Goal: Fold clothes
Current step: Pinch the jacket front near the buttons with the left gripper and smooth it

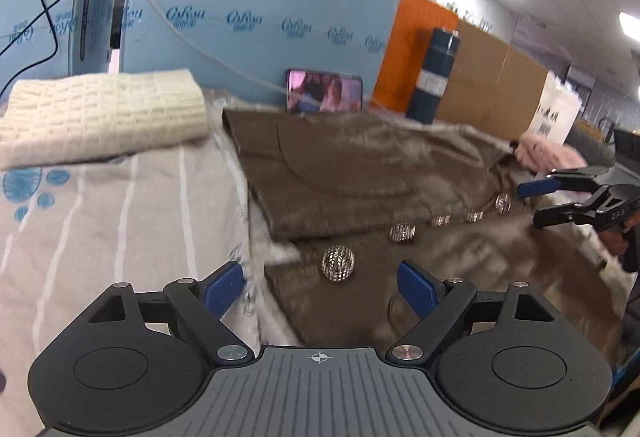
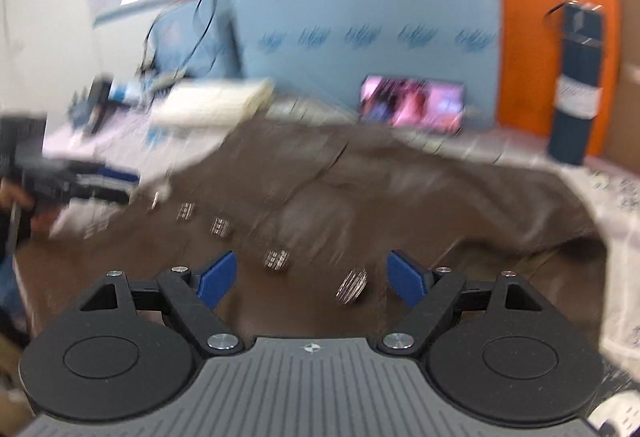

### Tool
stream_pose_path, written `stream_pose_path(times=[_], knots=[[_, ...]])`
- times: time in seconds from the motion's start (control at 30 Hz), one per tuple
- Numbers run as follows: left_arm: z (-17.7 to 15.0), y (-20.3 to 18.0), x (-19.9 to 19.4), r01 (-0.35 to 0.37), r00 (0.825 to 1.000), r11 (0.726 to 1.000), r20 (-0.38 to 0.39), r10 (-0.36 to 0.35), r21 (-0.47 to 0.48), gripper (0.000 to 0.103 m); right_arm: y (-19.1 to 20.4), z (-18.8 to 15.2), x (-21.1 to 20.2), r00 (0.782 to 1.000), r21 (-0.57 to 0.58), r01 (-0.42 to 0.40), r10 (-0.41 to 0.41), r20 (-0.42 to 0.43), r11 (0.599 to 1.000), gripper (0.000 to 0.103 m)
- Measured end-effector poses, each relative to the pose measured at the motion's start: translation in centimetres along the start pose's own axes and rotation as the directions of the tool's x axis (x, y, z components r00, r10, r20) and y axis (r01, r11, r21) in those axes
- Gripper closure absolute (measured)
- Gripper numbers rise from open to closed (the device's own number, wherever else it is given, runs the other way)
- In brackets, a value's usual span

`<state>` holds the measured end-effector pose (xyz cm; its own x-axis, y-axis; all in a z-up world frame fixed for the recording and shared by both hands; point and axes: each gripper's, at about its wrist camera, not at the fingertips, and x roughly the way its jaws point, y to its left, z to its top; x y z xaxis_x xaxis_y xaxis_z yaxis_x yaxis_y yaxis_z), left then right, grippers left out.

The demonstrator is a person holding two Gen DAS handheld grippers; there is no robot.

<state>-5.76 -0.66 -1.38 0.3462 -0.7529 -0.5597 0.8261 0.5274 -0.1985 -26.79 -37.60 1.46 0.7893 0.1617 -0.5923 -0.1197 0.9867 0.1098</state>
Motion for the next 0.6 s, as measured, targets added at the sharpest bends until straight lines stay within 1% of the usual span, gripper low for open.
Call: stream_pose_path(times=[0.1,0.17,0.23,0.3,0.4,0.43,0.5,0.53,0.6], knots=[[-0.9,-0.1,-0.3,0.018,1.0,1.0,-0.005,-0.018,-0.009,0.014,1.0,-1.7,-0.3,0.997,-0.054,-0.01,0.006,-0.074,0.998,0.021],[-1.2,-0.4,-0.3,0.019,1.0,1.0,-0.004,-0.019,0.002,0.014,1.3,-2.9,-0.9,0.995,-0.083,-0.006,-0.002,-0.098,0.996,0.021],[-1.1,-0.3,-0.3,0.023,1.0,1.0,-0.001,-0.023,-0.013,0.014,1.3,-3.9,-1.6,0.994,-0.085,-0.005,-0.004,-0.105,0.996,0.021],[-0.8,-0.4,-0.3,0.034,0.999,0.999,0.005,-0.033,-0.014,0.014,1.0,-4.3,-2.1,0.997,-0.055,0.002,-0.006,-0.077,0.998,0.019],[-0.3,-0.9,-0.2,0.028,1.0,1.0,0.011,-0.028,0.005,0.014,0.4,-4.7,-2.7,0.999,-0.006,0.014,-0.014,-0.029,1.0,0.019],[-0.1,-1.3,-0.2,0.013,1.0,1.0,0.016,-0.014,0.019,0.014,0.2,-4.7,-2.7,1.0,0.01,0.014,-0.014,-0.016,1.0,0.019],[0.1,-2.4,-0.6,-0.045,0.998,0.997,0.036,0.043,0.057,0.014,-0.1,-4.5,-2.3,1.0,0.032,0.012,-0.012,-0.005,0.999,0.019],[0.1,-2.9,-0.9,-0.051,0.998,0.996,0.046,0.048,0.071,0.014,-0.2,-4.4,-2.1,1.0,0.034,0.02,-0.019,-0.004,0.999,0.019],[0.0,-3.5,-1.4,0.001,0.999,0.996,0.038,-0.004,0.084,0.013,-0.1,-4.1,-1.7,0.999,0.026,0.033,-0.032,-0.003,0.999,0.019]])
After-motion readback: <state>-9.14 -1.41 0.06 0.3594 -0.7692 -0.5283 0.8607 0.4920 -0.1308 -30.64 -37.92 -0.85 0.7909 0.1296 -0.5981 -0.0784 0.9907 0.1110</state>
